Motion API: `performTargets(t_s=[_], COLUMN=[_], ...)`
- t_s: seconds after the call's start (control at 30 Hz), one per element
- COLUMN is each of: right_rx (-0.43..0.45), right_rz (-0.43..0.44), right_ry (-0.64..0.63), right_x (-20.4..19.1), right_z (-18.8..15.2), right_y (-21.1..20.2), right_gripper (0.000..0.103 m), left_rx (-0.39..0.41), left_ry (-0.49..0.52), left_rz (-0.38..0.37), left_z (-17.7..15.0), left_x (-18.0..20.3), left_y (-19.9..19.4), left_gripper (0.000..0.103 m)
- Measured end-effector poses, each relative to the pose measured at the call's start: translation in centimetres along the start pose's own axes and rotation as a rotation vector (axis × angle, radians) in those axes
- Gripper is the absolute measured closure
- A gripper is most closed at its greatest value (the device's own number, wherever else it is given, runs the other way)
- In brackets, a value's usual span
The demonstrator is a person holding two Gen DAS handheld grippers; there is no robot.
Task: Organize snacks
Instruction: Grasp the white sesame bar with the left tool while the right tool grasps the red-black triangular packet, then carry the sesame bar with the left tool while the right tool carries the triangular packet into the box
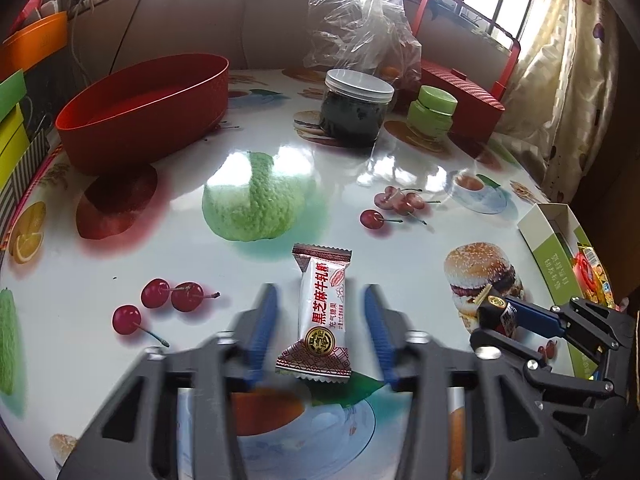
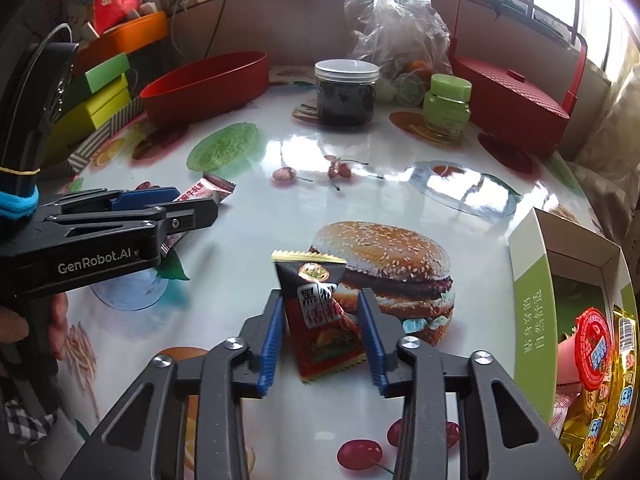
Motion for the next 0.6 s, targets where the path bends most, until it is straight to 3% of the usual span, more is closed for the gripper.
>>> performTargets(t_s=[0.6], right_rx=[0.022], right_rz=[-0.009], right_ry=[0.052], right_x=[0.53], right_z=[-0.42], right_y=[-1.03], right_gripper=[0.08], left_rx=[0.007], left_ry=[-0.003], left_rz=[0.013], left_z=[-0.36], left_x=[-0.08], left_y=[-0.58], left_gripper=[0.079])
Point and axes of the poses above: each gripper's, at about its wrist camera, not at the fingertips, and y roughly the way its jaws point, x to its right, z to its top, the point moved 9 cm from there along y, roughly the way its jaws point, and after that the axes turned 4 degrees about z, right-handed, at the moved point
